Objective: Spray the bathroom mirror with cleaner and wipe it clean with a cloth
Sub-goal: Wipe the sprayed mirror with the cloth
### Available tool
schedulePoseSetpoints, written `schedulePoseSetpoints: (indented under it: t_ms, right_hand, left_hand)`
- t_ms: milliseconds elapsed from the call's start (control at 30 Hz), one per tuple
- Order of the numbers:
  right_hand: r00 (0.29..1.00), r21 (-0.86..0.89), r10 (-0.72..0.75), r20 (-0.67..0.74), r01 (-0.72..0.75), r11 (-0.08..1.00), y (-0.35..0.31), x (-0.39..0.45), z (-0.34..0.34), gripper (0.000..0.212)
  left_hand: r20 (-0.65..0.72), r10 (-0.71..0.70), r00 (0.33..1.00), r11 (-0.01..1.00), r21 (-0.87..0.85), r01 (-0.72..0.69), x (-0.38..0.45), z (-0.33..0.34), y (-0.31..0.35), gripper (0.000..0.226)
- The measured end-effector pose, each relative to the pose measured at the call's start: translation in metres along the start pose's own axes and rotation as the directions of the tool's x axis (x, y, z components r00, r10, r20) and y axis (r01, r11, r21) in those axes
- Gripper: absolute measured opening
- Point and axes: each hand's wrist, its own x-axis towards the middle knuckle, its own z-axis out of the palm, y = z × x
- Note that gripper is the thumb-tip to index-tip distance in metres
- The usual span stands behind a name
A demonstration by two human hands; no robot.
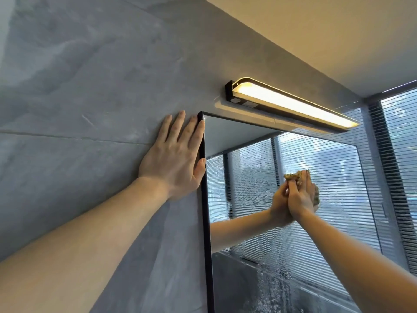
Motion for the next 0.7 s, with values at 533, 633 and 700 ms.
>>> schedulePoseSetpoints:
  t_ms: [533,633,700]
  right_hand:
    - [0.536,0.009,-0.825,0.178,0.838,0.546,-0.128,-0.113,0.037,0.072]
    - [0.489,0.054,-0.861,0.141,0.864,0.500,-0.118,-0.107,0.036,0.067]
    - [0.510,0.014,-0.856,0.085,0.858,0.513,-0.102,-0.089,0.036,0.067]
  left_hand:
    - [0.022,0.004,1.000,1.000,-0.026,-0.004,0.000,-0.003,-0.001,0.088]
    - [0.017,0.005,1.000,1.000,-0.021,-0.005,-0.001,-0.001,-0.001,0.087]
    - [0.014,0.007,1.000,1.000,-0.015,-0.006,-0.001,0.000,-0.001,0.087]
